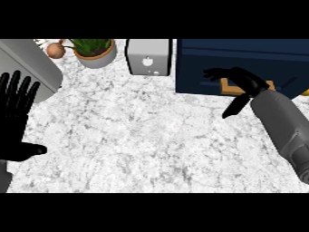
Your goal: Pick up the cup, place it into the drawer and close the drawer
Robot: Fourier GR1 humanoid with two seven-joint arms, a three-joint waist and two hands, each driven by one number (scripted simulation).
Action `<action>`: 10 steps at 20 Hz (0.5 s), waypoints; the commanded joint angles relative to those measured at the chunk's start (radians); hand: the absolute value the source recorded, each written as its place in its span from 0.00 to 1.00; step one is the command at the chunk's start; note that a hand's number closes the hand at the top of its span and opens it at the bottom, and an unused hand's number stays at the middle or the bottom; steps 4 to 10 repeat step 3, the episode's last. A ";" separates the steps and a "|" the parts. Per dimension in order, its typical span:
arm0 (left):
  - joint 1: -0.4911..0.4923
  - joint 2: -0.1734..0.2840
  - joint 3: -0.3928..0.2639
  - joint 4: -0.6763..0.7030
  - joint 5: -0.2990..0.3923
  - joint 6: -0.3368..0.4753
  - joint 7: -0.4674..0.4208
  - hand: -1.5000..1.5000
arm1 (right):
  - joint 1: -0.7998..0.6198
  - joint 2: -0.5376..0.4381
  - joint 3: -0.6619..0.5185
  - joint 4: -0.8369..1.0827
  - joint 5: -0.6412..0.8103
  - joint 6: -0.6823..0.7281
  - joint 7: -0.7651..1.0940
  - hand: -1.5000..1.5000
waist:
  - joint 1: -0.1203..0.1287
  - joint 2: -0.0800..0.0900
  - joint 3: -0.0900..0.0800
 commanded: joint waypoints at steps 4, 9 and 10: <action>-0.046 0.002 0.004 0.013 -0.006 0.022 0.038 0.00 | -0.072 -0.048 -0.027 0.067 0.009 -0.066 0.087 0.00 | 0.006 0.031 0.007; -0.046 0.002 0.004 0.013 -0.006 0.022 0.038 0.00 | -0.072 -0.048 -0.027 0.067 0.009 -0.066 0.087 0.00 | 0.006 0.031 0.007; -0.046 0.002 0.004 0.013 -0.006 0.022 0.038 0.00 | -0.072 -0.048 -0.027 0.067 0.009 -0.066 0.087 0.00 | 0.006 0.031 0.007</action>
